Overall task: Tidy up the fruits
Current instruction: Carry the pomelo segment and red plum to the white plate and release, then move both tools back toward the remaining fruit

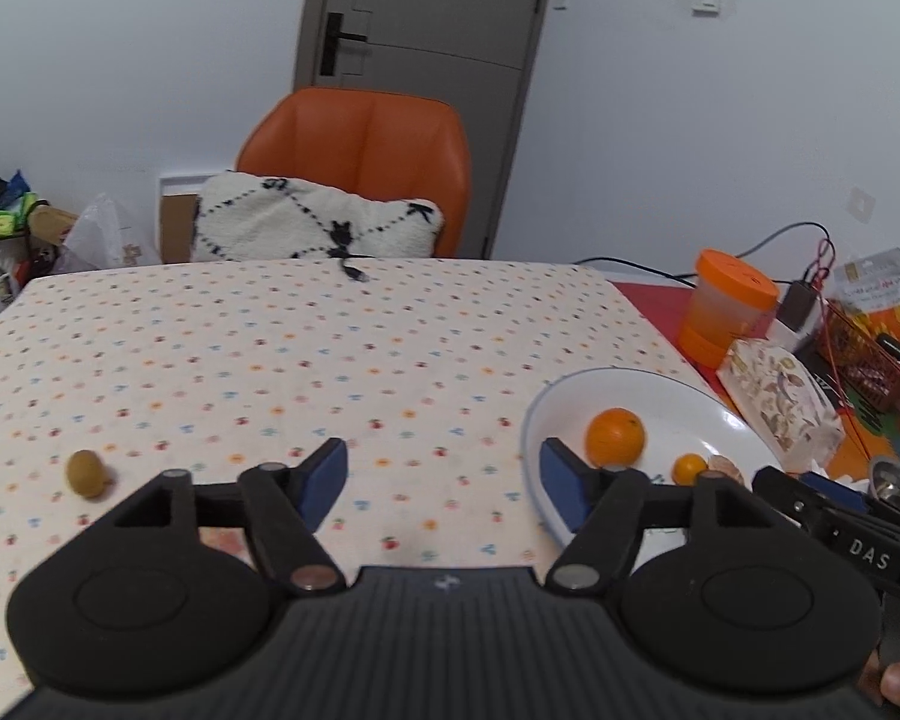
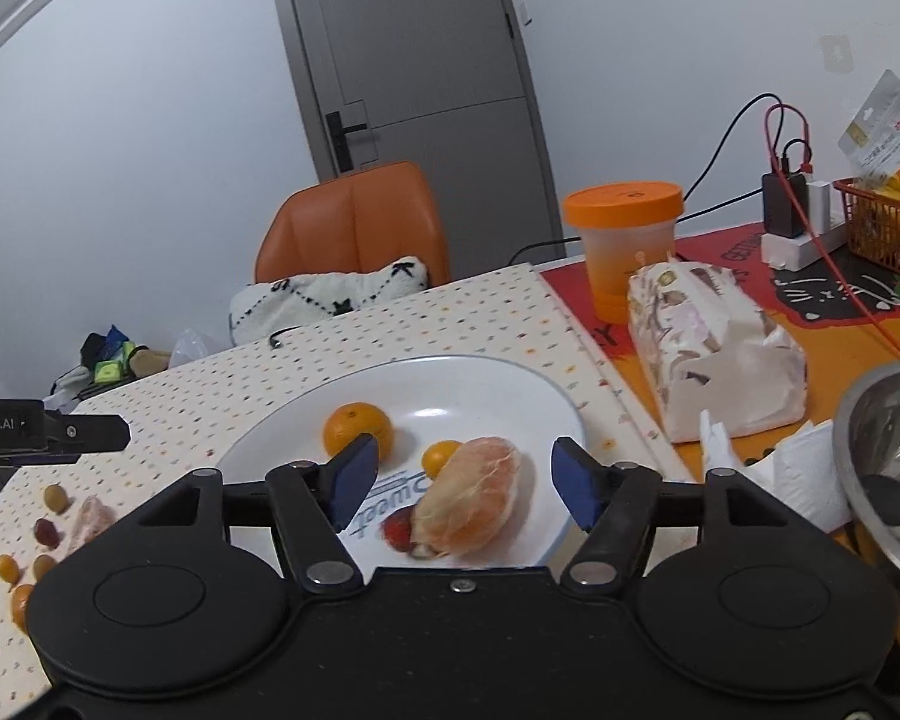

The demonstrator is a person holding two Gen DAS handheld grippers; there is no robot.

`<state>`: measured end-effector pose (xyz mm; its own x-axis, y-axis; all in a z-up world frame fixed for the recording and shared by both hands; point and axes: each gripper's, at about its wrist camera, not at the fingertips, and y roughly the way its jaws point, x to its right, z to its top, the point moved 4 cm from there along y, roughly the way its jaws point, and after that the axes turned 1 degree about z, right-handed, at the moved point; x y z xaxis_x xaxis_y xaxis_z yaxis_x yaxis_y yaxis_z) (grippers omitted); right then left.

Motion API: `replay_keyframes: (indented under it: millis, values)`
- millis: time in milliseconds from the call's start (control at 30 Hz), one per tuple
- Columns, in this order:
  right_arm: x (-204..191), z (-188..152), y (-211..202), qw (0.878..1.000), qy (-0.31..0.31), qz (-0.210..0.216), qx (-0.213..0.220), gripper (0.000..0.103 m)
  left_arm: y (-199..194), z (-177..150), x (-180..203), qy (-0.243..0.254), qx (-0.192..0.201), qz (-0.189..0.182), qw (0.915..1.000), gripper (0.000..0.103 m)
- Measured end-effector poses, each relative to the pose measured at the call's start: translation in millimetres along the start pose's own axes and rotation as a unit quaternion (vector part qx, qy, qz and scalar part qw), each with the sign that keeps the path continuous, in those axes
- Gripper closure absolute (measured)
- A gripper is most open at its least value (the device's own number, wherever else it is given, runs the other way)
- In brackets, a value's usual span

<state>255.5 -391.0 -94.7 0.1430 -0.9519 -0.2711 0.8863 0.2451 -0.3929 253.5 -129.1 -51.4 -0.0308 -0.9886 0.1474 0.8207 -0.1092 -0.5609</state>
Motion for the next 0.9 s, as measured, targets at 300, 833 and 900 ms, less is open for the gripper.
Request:
replay_keyframes:
  millis: [300, 833, 900]
  values:
    - [-31, -4, -3, 0.999, -0.017, 0.036, -0.014, 0.028, -23, -3, -32, -0.004, 0.02, 0.028, 0.9994, 0.019]
    - [-89, -4, -1, 0.995, -0.045, 0.09, -0.025, 0.02, -58, -11, -98, -0.038, 0.039, 0.08, 0.9953, 0.013]
    - [-94, -5, -1, 0.994, -0.045, 0.096, -0.027, 0.02, -62, -12, -105, -0.043, 0.039, 0.087, 0.9945, 0.013]
